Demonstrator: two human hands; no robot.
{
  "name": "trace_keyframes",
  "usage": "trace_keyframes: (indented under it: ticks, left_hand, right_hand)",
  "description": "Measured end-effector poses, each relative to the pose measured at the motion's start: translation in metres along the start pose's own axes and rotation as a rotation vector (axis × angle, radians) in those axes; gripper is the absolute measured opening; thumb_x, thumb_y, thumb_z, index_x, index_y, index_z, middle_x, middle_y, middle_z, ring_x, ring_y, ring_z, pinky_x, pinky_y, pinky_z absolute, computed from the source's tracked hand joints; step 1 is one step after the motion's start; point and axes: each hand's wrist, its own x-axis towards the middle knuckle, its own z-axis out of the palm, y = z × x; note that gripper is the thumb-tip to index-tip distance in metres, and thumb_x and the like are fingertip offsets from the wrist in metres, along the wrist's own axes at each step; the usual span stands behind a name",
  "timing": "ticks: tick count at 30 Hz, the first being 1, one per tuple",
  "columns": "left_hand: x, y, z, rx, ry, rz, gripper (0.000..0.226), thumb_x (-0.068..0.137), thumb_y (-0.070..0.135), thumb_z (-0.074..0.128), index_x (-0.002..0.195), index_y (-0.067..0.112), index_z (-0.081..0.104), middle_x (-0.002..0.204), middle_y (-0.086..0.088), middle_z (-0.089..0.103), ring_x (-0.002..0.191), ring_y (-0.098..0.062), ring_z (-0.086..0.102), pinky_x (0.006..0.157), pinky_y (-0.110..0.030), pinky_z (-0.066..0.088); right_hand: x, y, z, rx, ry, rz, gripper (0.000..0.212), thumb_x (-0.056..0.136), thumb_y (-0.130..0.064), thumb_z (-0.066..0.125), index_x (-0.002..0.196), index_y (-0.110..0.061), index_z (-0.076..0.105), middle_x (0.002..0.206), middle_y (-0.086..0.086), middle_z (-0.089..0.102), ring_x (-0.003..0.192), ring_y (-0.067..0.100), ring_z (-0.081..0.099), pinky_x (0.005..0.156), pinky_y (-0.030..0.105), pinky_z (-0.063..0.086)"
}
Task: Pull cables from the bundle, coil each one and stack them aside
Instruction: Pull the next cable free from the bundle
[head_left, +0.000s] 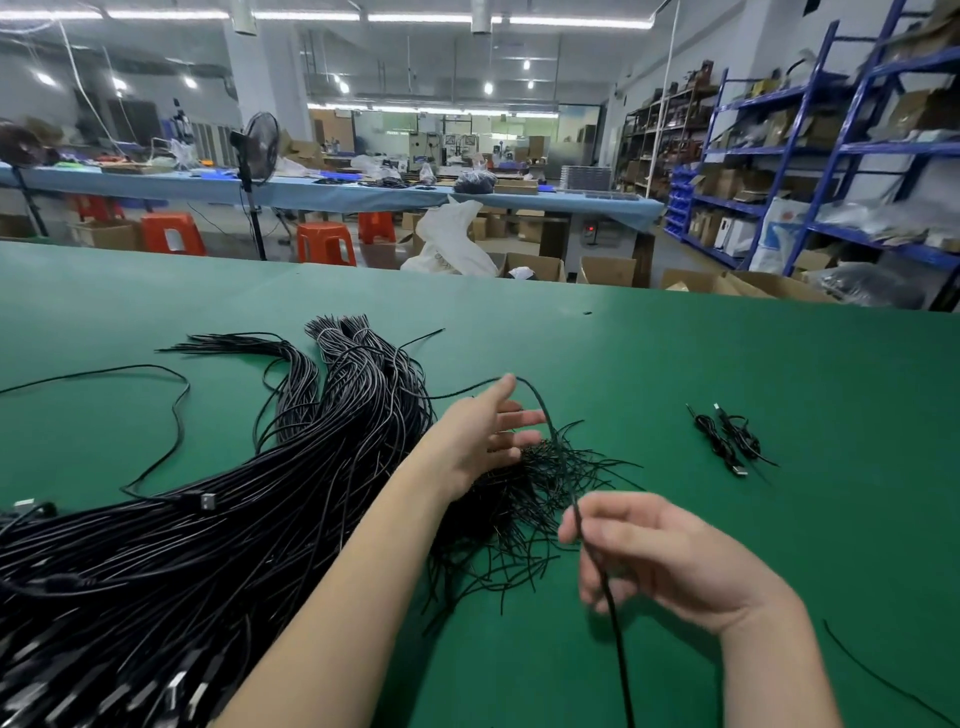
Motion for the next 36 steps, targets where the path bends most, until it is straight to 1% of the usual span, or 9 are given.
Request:
trace_keyframes:
  ticks: [5,10,14,16,19,23,27,31,36]
  left_hand:
    - [-0.001,0.006,-0.006,-0.365,0.026,0.064,0.022,0.106,0.022,0.045,0.094,0.011,0.060,0.067,0.007,0.067,0.049,-0.005,0.046,0.035,-0.014,0.028]
    - [-0.022,0.013,0.012,0.411,-0.240,0.209,0.026,0.104,0.026,0.047,0.100,0.014,0.070,0.078,0.008,0.071,0.057,-0.005,0.053,0.047,-0.014,0.036]
    - [-0.035,0.005,0.037,0.914,-0.596,0.276,0.030,0.106,0.027,0.045,0.100,0.009,0.069,0.085,0.004,0.072,0.067,-0.011,0.061,0.060,-0.018,0.046]
    - [-0.033,-0.002,0.038,1.095,-0.625,0.302,0.027,0.106,0.022,0.046,0.095,0.010,0.068,0.084,0.004,0.070,0.066,-0.009,0.060,0.072,-0.019,0.049]
    - [-0.028,-0.007,0.028,1.311,-0.600,0.280,0.020,0.102,0.027,0.052,0.090,0.029,0.068,0.087,0.007,0.070,0.073,-0.001,0.062,0.081,-0.019,0.050]
    - [-0.022,-0.009,0.024,1.220,-0.422,0.328,0.022,0.092,0.046,0.067,0.112,0.037,0.067,0.116,0.011,0.068,0.088,-0.004,0.059,0.092,-0.023,0.047]
    - [-0.016,-0.011,0.025,1.086,-0.195,0.408,0.013,0.095,0.039,0.065,0.094,0.027,0.070,0.094,0.007,0.074,0.073,-0.004,0.066,0.070,-0.019,0.047]
    - [-0.014,-0.008,0.021,0.480,-0.008,0.314,0.014,0.101,0.020,0.058,0.095,0.012,0.068,0.079,-0.006,0.074,0.066,-0.017,0.072,0.075,-0.033,0.063]
    - [-0.003,-0.009,0.007,0.508,0.174,0.424,0.011,0.097,0.017,0.064,0.094,0.012,0.073,0.083,-0.008,0.073,0.063,-0.016,0.073,0.061,-0.024,0.060]
  right_hand:
    - [-0.002,0.010,-0.008,-0.173,0.160,0.254,0.012,0.096,-0.020,0.068,0.097,-0.012,0.076,0.078,0.010,0.070,0.071,0.021,0.067,0.068,0.030,0.055]
    - [0.018,0.011,-0.017,-0.085,0.724,0.003,0.017,0.101,-0.031,0.060,0.114,-0.026,0.070,0.102,-0.006,0.078,0.093,0.015,0.075,0.084,0.039,0.060]
    - [0.031,0.000,-0.005,0.135,0.699,-0.157,0.036,0.101,-0.048,0.052,0.114,-0.021,0.071,0.104,-0.003,0.077,0.063,0.013,0.064,0.059,0.027,0.050]
    - [0.036,-0.004,0.002,0.165,0.667,-0.180,0.039,0.100,-0.048,0.051,0.113,-0.017,0.071,0.106,-0.001,0.078,0.071,0.017,0.069,0.047,0.027,0.045]
    - [0.040,-0.007,0.006,0.021,0.719,-0.249,0.010,0.093,-0.023,0.069,0.098,-0.016,0.073,0.094,0.002,0.079,0.085,0.014,0.072,0.067,0.028,0.054]
    - [0.040,-0.024,0.007,0.158,0.827,-0.421,0.020,0.092,-0.008,0.069,0.107,-0.020,0.067,0.086,-0.001,0.078,0.072,0.007,0.068,0.061,0.024,0.055]
    - [0.033,-0.033,-0.008,0.268,0.930,-0.484,0.023,0.099,-0.009,0.061,0.117,-0.024,0.058,0.097,0.000,0.079,0.082,0.013,0.075,0.071,0.028,0.062]
    - [0.021,-0.018,-0.022,-0.058,1.044,-0.090,0.028,0.097,-0.027,0.066,0.124,-0.025,0.057,0.109,-0.002,0.071,0.094,0.019,0.072,0.082,0.036,0.060]
    - [-0.001,-0.008,-0.029,-0.703,0.765,0.360,0.031,0.080,-0.055,0.077,0.103,-0.036,0.070,0.099,-0.013,0.068,0.089,0.009,0.069,0.077,0.028,0.049]
